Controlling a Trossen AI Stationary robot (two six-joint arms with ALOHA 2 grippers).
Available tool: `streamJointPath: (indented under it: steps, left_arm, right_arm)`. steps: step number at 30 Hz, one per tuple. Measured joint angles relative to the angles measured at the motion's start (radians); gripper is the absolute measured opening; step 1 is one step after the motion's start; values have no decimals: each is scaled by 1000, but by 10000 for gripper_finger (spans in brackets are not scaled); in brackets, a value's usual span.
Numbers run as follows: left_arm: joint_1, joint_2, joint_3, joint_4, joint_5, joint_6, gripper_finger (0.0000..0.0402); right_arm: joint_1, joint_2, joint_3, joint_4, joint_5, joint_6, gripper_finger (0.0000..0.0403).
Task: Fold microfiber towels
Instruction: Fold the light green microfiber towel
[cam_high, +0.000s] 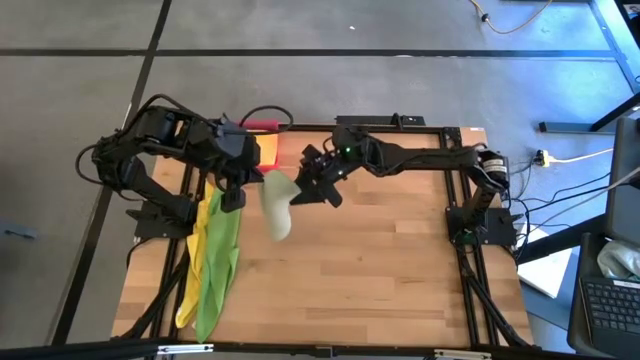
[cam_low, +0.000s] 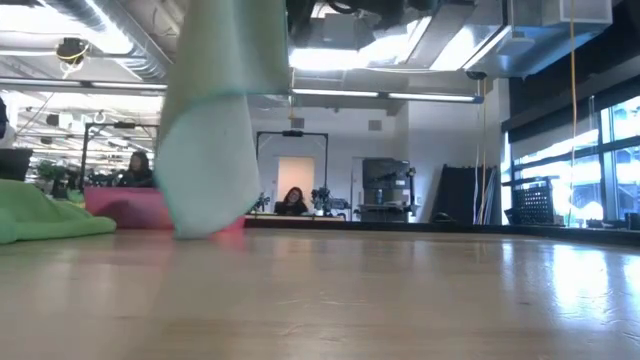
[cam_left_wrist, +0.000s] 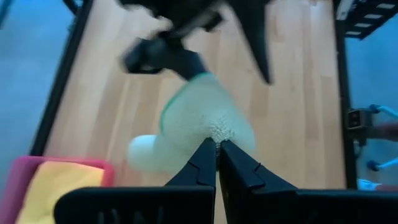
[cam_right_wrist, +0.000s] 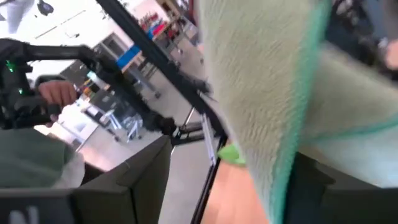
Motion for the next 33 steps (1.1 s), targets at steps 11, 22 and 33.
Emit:
streamJointPath:
  steps: [11,22,33]
  left_arm:
    - [0,-5,0,-2,-86,-28,0]
    - [0,-33,0,-2,-120,-33,0]
    - [-1,-75,-1,-25,-119,-65,0]
  right_arm:
    - [43,26,0,-63,158,-76,154]
    - [101,78,-2,-79,146,-79,77]
    - [87,72,0,-222,-117,-72,9]
